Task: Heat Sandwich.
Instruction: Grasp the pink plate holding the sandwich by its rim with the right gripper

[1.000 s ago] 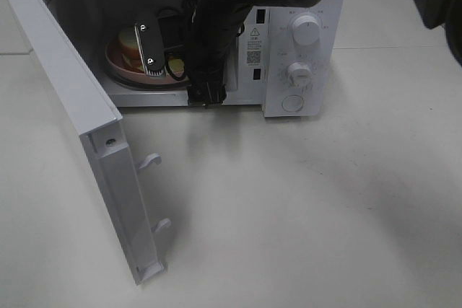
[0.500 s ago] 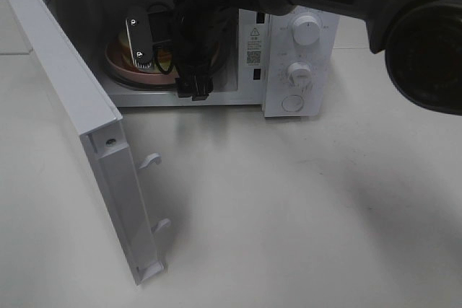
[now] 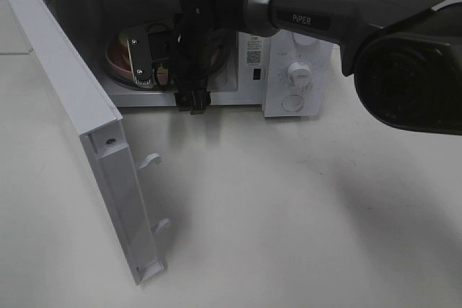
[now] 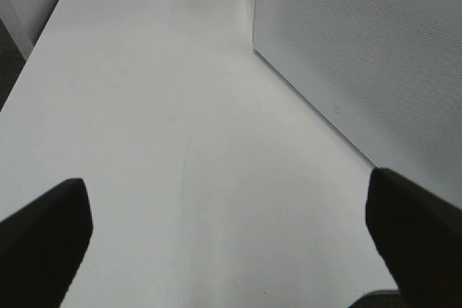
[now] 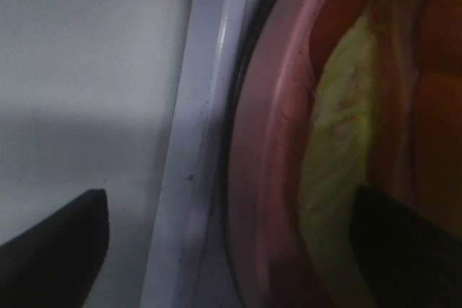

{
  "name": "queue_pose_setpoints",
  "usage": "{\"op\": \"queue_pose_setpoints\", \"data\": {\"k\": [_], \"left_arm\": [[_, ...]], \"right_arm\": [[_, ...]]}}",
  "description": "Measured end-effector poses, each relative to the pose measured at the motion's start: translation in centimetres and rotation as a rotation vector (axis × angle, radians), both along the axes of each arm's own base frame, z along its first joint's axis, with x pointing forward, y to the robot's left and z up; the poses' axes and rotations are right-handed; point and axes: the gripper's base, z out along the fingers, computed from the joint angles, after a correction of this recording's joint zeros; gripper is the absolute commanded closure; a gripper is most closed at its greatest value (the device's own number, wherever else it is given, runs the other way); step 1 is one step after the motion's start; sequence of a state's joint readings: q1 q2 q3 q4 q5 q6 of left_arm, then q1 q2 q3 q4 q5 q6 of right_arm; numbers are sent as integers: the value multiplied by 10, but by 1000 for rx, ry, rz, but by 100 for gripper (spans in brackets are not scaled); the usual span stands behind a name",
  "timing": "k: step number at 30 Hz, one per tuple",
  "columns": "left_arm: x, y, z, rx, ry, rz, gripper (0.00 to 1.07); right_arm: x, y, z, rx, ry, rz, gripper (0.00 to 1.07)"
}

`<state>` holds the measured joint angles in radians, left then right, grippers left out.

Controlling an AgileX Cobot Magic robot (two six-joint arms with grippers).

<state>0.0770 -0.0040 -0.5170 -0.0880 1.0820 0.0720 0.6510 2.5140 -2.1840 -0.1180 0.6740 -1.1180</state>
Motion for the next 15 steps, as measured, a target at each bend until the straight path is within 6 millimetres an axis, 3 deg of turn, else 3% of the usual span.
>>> {"op": "queue_pose_setpoints", "data": {"k": [6, 9, 10, 11, 14, 15], "left_arm": [[0, 0, 0, 0, 0, 0, 9], [0, 0, 0, 0, 0, 0, 9], [0, 0, 0, 0, 0, 0, 9], [0, 0, 0, 0, 0, 0, 9], [0, 0, 0, 0, 0, 0, 9], [0, 0, 0, 0, 0, 0, 9]], "right_arm": [[0, 0, -1, 7, 1, -8, 28], [0, 0, -2, 22, 12, -41, 49], [0, 0, -4, 33, 23, -68, 63], [0, 0, -4, 33, 23, -68, 63], [1, -1, -3, 41, 32, -93, 89], [-1, -1, -1, 38, 41, -95, 106]]}}
